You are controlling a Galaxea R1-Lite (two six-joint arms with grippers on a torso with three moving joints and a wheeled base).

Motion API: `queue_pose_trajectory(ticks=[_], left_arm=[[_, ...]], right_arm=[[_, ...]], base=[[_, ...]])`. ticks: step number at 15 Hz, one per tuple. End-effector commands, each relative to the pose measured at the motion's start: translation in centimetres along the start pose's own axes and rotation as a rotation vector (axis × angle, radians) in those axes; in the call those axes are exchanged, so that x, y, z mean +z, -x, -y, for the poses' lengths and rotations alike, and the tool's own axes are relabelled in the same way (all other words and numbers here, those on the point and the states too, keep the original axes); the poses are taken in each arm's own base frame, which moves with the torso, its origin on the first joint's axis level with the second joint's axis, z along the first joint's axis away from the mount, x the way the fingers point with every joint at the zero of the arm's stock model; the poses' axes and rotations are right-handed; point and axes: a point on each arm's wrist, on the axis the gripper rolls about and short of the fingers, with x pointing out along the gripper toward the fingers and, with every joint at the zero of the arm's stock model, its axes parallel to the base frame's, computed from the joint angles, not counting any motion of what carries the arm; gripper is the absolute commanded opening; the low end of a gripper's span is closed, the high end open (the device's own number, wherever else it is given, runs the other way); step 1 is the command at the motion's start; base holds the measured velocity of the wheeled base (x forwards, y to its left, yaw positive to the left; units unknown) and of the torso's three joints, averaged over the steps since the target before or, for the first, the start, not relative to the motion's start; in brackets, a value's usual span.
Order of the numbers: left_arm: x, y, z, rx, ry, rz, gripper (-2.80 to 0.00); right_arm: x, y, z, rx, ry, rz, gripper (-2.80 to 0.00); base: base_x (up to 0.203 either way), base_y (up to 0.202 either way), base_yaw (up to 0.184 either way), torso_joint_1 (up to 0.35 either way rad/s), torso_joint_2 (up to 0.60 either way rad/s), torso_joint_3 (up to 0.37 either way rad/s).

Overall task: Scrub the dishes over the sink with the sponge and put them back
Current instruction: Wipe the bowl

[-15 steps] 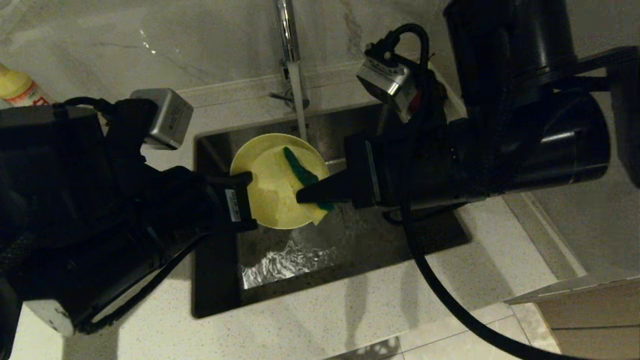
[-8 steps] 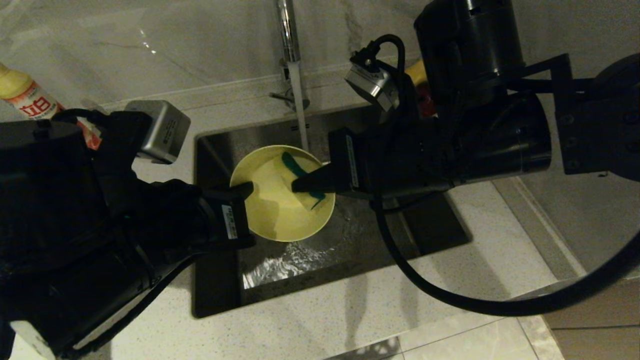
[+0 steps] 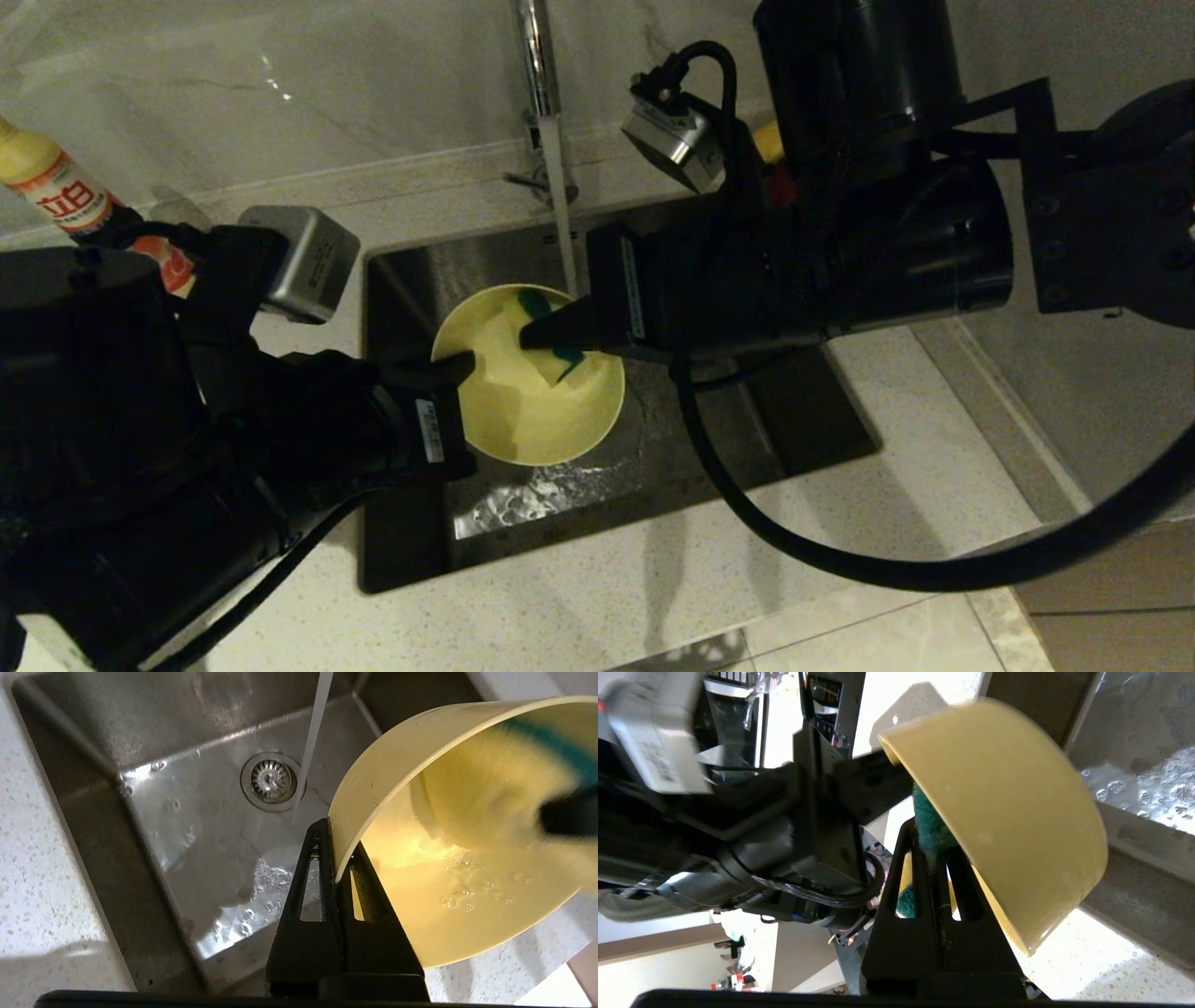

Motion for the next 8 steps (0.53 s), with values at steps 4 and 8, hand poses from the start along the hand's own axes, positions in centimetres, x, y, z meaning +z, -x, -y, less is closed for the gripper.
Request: queue_pose_trajectory(ticks=[4, 8], left_arm=[[-0.4, -0.2, 0.0, 0.003, 0.018, 0.030, -2.80], [-0.3, -0.3, 0.1, 0.004, 0.021, 0.032, -2.80]], right_arm=[[0.3, 2.0, -0.5, -0.004, -0.003, 0.015, -2.80], [0.0, 4.0, -0.5, -0.033, -0.018, -0.005, -2.80]], base=[[0.000, 0.000, 0.000, 0.000, 0.00, 0.000], [0.000, 0.000, 0.000, 0.000, 0.00, 0.000]])
